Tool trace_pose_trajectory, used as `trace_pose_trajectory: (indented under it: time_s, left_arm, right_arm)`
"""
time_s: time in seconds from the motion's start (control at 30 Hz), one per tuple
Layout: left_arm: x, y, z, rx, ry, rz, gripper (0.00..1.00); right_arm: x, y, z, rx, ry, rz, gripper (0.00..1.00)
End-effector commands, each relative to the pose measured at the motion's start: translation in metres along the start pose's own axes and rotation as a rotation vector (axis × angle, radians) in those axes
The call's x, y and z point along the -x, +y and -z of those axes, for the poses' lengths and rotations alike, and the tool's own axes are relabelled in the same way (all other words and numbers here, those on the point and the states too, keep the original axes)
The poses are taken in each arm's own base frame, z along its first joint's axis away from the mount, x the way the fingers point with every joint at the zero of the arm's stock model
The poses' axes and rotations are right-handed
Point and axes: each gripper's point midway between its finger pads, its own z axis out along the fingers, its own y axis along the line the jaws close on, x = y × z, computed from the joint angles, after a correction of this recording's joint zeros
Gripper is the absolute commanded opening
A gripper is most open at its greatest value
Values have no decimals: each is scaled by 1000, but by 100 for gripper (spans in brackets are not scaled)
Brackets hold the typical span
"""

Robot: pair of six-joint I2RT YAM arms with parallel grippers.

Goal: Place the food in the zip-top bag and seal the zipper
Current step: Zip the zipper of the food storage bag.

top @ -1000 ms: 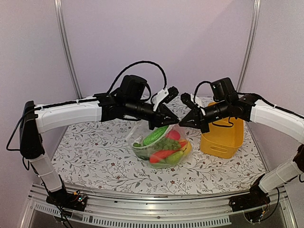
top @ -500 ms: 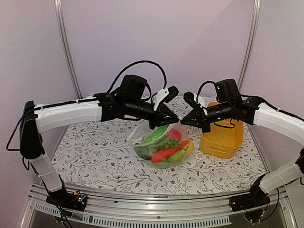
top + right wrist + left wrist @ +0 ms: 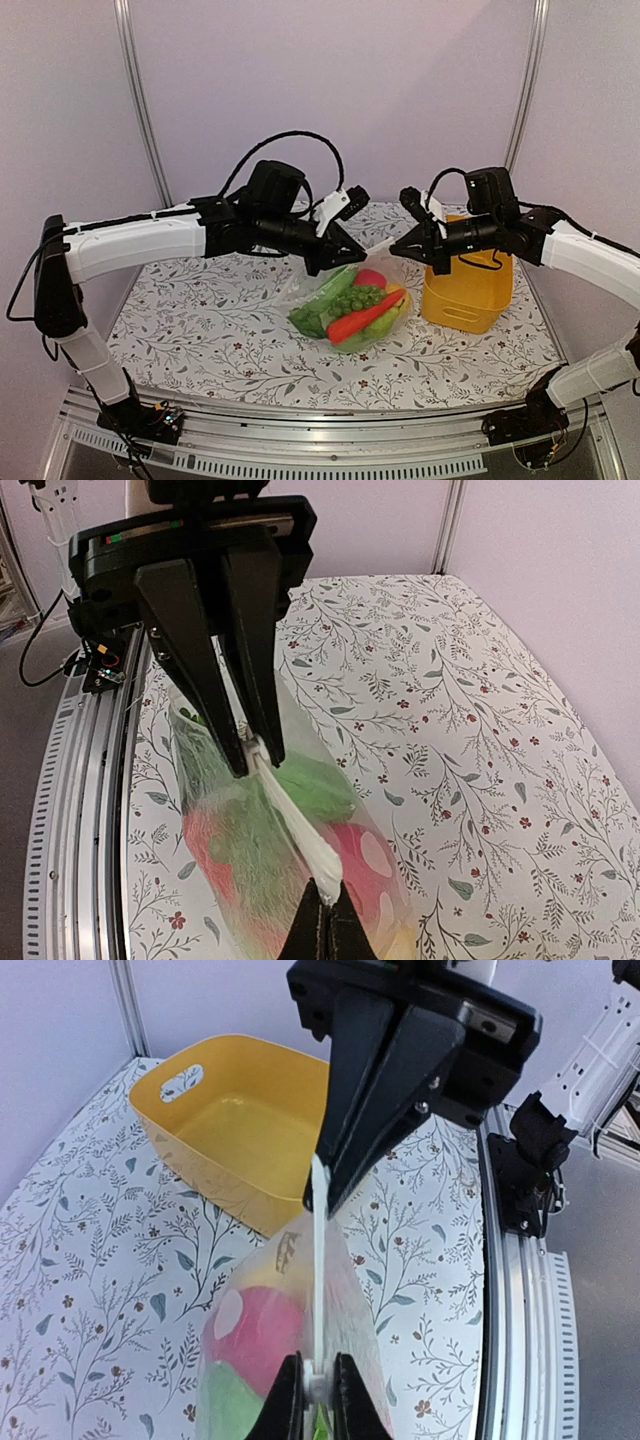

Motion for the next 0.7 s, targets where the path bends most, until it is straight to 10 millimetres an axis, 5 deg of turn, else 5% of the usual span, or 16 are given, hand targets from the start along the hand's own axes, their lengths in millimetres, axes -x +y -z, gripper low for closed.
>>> trace_pose_trajectory:
  time_s: [0.0,0.67]
  left_arm:
    - [-32,5,22,63,104,19,4]
    - [-99,3,77,180,181,80,5]
  right_arm:
    - [1,-25,19,-114,-21,-15,0]
    - [-16,-48,28,-177,-4,-67,0]
